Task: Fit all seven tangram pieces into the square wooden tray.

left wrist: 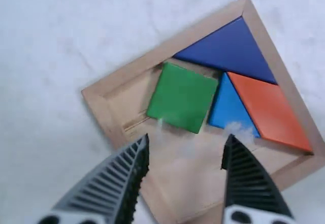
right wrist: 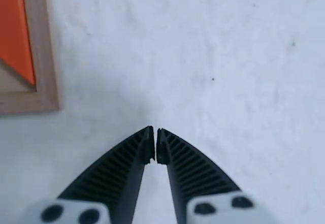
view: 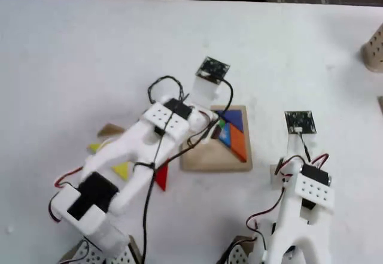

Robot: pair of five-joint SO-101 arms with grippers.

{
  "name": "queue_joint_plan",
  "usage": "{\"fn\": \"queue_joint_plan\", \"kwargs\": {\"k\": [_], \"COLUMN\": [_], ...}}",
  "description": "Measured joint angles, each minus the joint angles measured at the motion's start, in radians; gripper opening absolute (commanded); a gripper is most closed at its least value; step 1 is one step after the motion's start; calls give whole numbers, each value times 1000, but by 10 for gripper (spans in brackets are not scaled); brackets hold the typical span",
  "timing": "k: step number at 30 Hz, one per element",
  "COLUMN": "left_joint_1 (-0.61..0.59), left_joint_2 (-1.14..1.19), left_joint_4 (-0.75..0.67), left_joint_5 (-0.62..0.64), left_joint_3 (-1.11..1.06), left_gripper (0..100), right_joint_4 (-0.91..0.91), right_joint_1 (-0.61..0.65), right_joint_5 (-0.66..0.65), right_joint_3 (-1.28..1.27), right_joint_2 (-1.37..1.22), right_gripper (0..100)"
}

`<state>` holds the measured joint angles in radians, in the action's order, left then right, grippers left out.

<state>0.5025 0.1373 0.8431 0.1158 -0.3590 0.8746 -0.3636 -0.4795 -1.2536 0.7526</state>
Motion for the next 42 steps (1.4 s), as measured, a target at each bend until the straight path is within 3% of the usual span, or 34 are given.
{"fn": "queue_joint_plan", "kwargs": {"k": [5, 16, 19, 23, 27, 30, 33, 42], "left_joint_1": [-29, -230, -298, -422, -543, -615, -675, -740], "left_joint_2": [-3, -239, -241, -241, -241, -241, -241, -244], "left_joint_4": [8, 195, 184, 71, -49, -64, -74, -127], "left_joint_5": [0, 0, 0, 11, 147, 221, 222, 138], "left_joint_3": [2, 2, -12, -129, -259, -284, -292, -327], "left_gripper": [241, 241, 241, 240, 234, 132, 14, 23], "right_joint_4": [0, 0, 0, -5, -9, 29, 97, 38], "right_joint_1": [0, 0, 0, 18, 75, 123, 221, 575], "right_joint_5": [0, 0, 0, 0, 8, 54, 101, 282], "right_joint_3": [0, 0, 0, 0, 26, 112, 196, 245], "right_joint_2": [0, 0, 0, 0, 0, 2, 2, 2], "right_gripper": [18, 18, 18, 18, 18, 18, 18, 18]}}
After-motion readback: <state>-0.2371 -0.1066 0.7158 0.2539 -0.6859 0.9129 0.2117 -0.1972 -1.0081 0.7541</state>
